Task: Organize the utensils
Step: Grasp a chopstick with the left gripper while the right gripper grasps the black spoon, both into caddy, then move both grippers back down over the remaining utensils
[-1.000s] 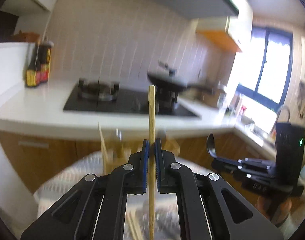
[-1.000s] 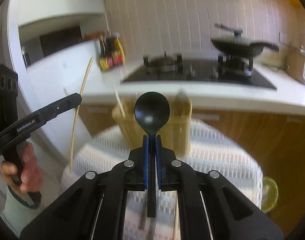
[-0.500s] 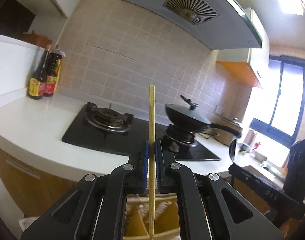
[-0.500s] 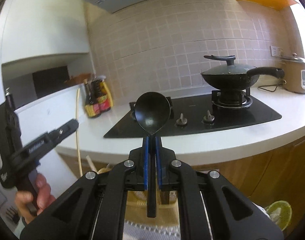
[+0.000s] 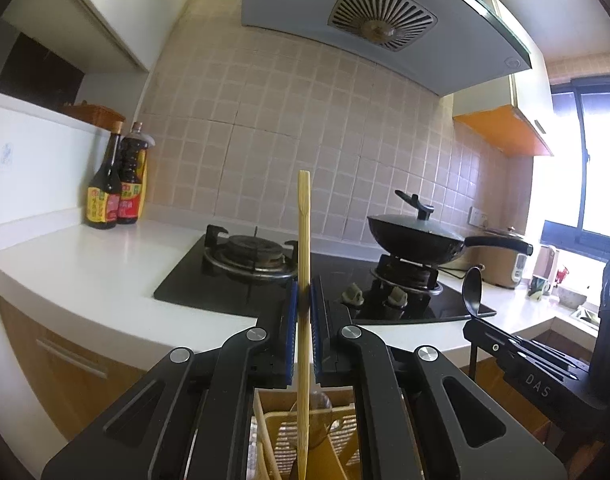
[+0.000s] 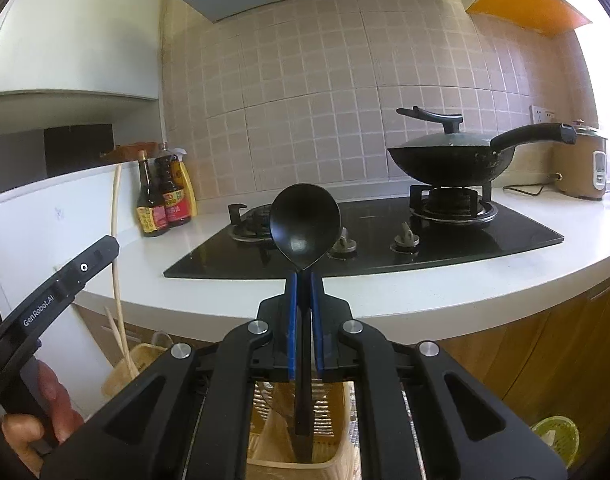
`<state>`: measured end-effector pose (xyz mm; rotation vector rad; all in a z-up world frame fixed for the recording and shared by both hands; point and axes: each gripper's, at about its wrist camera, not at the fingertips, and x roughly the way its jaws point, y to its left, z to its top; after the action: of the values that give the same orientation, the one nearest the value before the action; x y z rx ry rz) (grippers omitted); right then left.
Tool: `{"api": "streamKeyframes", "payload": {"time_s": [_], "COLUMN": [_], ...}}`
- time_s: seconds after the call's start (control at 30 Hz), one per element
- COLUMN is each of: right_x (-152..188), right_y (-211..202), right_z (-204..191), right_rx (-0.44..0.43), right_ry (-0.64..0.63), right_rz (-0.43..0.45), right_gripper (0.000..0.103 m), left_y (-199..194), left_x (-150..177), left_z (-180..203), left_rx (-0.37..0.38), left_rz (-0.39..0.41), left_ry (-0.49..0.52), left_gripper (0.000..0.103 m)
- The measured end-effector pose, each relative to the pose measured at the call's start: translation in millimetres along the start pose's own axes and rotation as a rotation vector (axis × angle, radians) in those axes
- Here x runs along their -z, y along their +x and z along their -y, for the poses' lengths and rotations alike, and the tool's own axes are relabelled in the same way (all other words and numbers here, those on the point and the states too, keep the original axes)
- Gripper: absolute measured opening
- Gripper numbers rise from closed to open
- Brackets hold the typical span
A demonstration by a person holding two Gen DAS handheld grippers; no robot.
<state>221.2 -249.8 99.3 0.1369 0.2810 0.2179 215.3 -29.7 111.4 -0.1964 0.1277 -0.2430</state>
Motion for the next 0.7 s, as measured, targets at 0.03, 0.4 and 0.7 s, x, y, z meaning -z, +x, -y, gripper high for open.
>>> {"api": "streamKeyframes", "payload": {"time_s": [0.03,0.4,0.7], "right_x": [2.6,13.5,14.2], "right_y": [-0.6,-36.2,-86.3], "right_z": [2.6,17.6,20.7], "right_rx": [-0.002,-0.019,-0.053], "right_ry": [0.01,0.038,0.073], "right_rz": [0.005,-0.012,-0.071], "right_gripper": [0.005,0.013,0.014], "left_y": [-0.4,-21.6,-68.0], "left_x": [1.7,12.3,2.9], "left_z": [-0.5,-0.9,2.3], "left_rx": [-0.001,0.016,0.066], "left_rz": [0.001,-0.04,-0.083], "left_ry": [-0.001,0.01,0.007], "left_gripper": [0.005,0.018,0.035]}}
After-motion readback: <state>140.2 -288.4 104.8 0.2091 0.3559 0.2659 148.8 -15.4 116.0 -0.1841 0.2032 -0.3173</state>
